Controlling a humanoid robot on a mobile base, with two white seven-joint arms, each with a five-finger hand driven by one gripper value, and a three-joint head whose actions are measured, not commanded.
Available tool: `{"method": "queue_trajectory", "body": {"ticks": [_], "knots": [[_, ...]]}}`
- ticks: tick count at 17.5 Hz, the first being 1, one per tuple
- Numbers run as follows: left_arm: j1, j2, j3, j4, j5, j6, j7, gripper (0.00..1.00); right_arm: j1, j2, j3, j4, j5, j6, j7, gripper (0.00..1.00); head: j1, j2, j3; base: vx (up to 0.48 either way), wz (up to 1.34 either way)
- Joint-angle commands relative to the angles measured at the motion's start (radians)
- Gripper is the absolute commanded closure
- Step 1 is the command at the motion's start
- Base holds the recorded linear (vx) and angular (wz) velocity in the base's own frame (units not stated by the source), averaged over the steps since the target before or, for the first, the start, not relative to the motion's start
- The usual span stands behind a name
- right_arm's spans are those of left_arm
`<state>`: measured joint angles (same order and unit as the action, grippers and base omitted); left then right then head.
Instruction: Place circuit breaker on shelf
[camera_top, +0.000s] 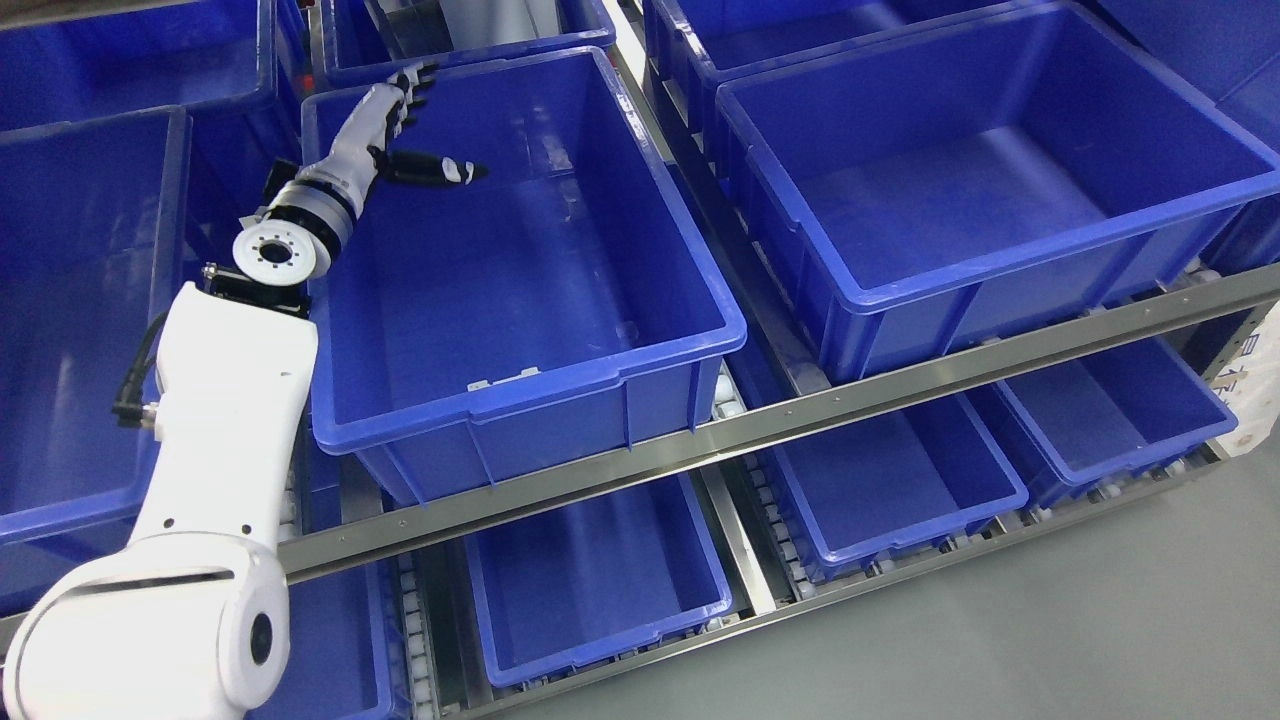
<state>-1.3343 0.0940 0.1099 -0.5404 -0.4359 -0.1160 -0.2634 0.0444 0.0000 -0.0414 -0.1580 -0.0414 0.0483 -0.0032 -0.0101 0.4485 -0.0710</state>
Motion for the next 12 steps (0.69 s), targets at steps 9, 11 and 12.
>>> {"method": "queue_trajectory", "body": {"ticks": [9, 11, 12], "knots": [[0.472, -0.077, 0.099, -1.007, 0.204, 0.070, 0.032, 0.00, 0.000, -0.017, 0.000, 0.000, 0.000, -0.001, 0.000, 0.00, 0.0000, 0.000, 0.000, -0.044, -0.02], [0.533, -0.077, 0.053, -1.099, 0.206, 0.064, 0.035, 0.00, 0.000, -0.017, 0.000, 0.000, 0.000, -0.001, 0.000, 0.00, 0.0000, 0.000, 0.000, -0.109, -0.05], [0.552, -0.077, 0.045, -1.118, 0.206, 0.053, 0.044, 0.00, 0.000, -0.017, 0.000, 0.000, 0.000, -0.001, 0.000, 0.00, 0.0000, 0.000, 0.000, -0.174, 0.04]]}}
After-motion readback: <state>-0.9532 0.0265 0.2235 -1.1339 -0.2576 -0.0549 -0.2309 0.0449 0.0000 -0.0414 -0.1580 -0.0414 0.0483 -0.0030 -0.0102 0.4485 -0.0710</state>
